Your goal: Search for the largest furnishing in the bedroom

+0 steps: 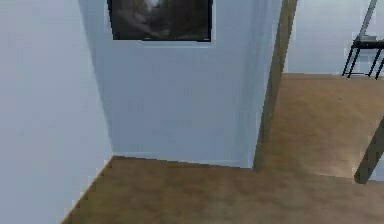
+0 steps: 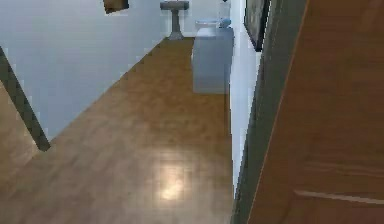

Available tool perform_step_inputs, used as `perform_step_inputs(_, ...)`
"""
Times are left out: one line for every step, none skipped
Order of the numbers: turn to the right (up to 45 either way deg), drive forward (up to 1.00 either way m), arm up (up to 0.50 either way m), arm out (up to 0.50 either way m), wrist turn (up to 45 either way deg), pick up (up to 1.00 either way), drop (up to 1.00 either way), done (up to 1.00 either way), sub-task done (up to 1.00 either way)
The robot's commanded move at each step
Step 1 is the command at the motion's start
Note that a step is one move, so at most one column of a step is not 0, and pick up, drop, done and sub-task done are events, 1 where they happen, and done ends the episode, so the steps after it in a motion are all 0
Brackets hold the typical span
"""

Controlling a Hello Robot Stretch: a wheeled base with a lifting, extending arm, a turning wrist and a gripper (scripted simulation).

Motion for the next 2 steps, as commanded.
perform_step_inputs(36.0,0.00,0.00,0.00,0.0,0.00,0.00,0.00,0.00)
perform_step_inputs(0.0,1.00,0.00,0.00,0.0,0.00,0.00,0.00,0.00)
